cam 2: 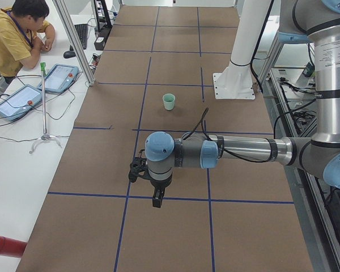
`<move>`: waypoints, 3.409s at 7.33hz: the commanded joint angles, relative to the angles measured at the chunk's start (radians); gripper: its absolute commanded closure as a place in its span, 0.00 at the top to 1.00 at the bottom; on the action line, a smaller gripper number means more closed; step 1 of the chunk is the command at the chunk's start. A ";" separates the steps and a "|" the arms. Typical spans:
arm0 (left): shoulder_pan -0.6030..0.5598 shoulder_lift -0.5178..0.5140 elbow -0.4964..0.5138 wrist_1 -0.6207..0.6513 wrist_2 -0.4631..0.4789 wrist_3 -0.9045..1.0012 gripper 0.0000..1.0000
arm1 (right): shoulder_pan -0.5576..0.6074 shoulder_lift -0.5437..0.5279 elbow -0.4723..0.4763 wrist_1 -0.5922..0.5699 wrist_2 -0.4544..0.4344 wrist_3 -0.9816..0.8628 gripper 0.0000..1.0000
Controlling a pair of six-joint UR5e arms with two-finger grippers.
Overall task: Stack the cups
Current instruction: 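Move the left gripper down over the pale green cup at the table edge, then grasp the rim of the pale green cup with the left gripper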
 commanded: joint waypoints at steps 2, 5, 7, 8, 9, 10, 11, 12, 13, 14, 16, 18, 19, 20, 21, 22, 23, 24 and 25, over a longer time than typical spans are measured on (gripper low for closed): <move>0.005 -0.015 0.010 0.001 -0.041 -0.006 1.00 | 0.001 0.000 0.000 0.000 0.000 0.000 1.00; 0.029 -0.023 -0.006 -0.110 -0.060 -0.026 1.00 | -0.001 0.000 0.000 0.000 0.000 0.000 1.00; 0.113 -0.019 -0.006 -0.235 -0.057 -0.254 1.00 | -0.001 0.000 0.000 0.000 0.000 0.000 1.00; 0.215 -0.011 -0.003 -0.364 -0.049 -0.455 1.00 | 0.001 0.000 0.000 0.000 0.000 0.000 1.00; 0.317 -0.008 0.015 -0.505 -0.042 -0.647 1.00 | -0.001 0.000 0.000 0.000 0.000 0.000 1.00; 0.412 0.017 0.038 -0.652 0.027 -0.805 1.00 | -0.001 0.000 0.000 0.000 0.000 0.000 1.00; 0.469 0.021 0.090 -0.758 0.066 -0.895 1.00 | 0.001 0.000 0.000 0.000 0.000 0.000 1.00; 0.504 0.018 0.105 -0.797 0.074 -0.952 1.00 | -0.001 0.000 0.000 0.000 0.000 0.000 1.00; 0.529 0.015 0.104 -0.799 0.098 -0.976 1.00 | -0.001 0.000 0.000 0.000 0.000 0.000 1.00; 0.552 0.014 0.103 -0.799 0.113 -0.980 1.00 | -0.001 0.000 0.000 0.000 0.000 0.000 1.00; 0.580 0.009 0.106 -0.798 0.141 -0.996 0.54 | 0.001 0.000 0.000 0.000 0.000 0.000 1.00; 0.592 0.008 0.104 -0.792 0.124 -1.010 0.00 | -0.001 0.000 0.000 0.000 0.000 0.000 1.00; 0.592 0.008 0.100 -0.792 0.124 -1.010 0.00 | 0.001 0.000 0.000 0.000 0.000 0.000 1.00; 0.591 0.008 0.092 -0.792 0.126 -1.010 0.00 | 0.001 0.000 0.000 0.000 0.000 0.000 1.00; 0.591 0.005 0.083 -0.790 0.133 -1.010 0.00 | 0.001 0.000 0.000 0.000 0.000 0.000 1.00; 0.588 0.002 0.052 -0.789 0.135 -1.008 0.00 | 0.001 0.000 0.000 0.000 0.000 0.000 1.00; 0.580 0.001 -0.009 -0.744 0.135 -1.008 0.00 | 0.001 0.000 0.000 0.000 0.000 0.000 1.00; 0.578 -0.005 -0.096 -0.618 0.137 -1.008 0.00 | 0.001 0.000 0.000 0.000 0.000 0.000 1.00; 0.578 -0.026 -0.177 -0.497 0.137 -1.020 0.00 | 0.001 0.000 0.000 0.000 0.000 0.000 1.00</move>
